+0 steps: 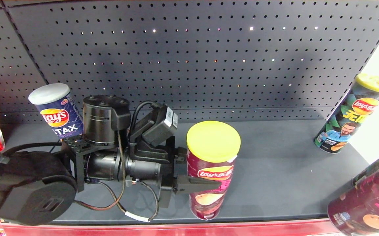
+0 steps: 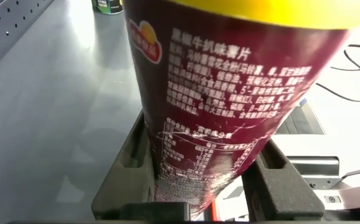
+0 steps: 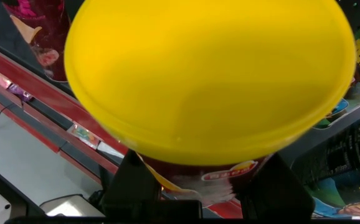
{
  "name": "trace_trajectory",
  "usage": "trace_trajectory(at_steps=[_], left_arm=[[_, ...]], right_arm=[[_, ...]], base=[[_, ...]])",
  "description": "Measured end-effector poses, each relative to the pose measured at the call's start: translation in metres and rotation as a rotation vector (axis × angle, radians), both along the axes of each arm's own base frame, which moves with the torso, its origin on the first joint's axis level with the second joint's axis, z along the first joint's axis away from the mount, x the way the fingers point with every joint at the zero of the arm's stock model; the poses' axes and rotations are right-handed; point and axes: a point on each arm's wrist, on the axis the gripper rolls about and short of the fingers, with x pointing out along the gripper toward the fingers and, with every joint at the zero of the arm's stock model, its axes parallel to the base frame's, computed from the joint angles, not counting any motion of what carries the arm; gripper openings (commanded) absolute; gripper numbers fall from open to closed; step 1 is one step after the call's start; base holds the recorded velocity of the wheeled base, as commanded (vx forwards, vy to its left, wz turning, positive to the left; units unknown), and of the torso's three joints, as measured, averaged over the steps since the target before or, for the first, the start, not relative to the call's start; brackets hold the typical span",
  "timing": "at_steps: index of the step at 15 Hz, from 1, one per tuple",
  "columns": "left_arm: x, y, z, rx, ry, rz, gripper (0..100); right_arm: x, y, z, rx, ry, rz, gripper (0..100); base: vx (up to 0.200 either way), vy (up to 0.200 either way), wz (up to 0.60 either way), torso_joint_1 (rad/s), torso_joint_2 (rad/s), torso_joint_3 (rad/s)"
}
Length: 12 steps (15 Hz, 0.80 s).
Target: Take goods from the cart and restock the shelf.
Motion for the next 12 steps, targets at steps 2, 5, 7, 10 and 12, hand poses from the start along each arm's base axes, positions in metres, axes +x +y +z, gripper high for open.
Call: trace_trajectory(at_steps=[2,5,7,10,12], left_arm=[[-0.002,0.001,-0.002,0.006,0.009,-0.001,100],[-0.004,0.003,-0.001,0.006,0.008,-0.001,100],[-0.005,0.005,-0.001,0.007,0.008,0.004,100],[-0.009,0.013,-0.004,0.024,0.011,0.051,100],[-0.011,0.022,-0.006,0.033,0.013,0.088,100]], right_arm=[[0.0,0.0,0.0,0.0,0.0,0.0,0],[0.0,0.0,0.0,-0.001,0.0,0.001,0],[0.0,0.0,0.0,-0.001,0.002,0.001,0],[0.005,0.001,0.005,-0.007,0.002,0.012,0],[0.011,0.003,0.01,-0.019,0.001,0.035,0]], base=[[0.0,0.0,0.0,0.0,0.0,0.0],[0.0,0.0,0.0,0.0,0.0,0.0],[0.0,0.0,0.0,0.0,0.0,0.0],[0.0,0.0,0.0,0.0,0.0,0.0],[0.0,0.0,0.0,0.0,0.0,0.0]])
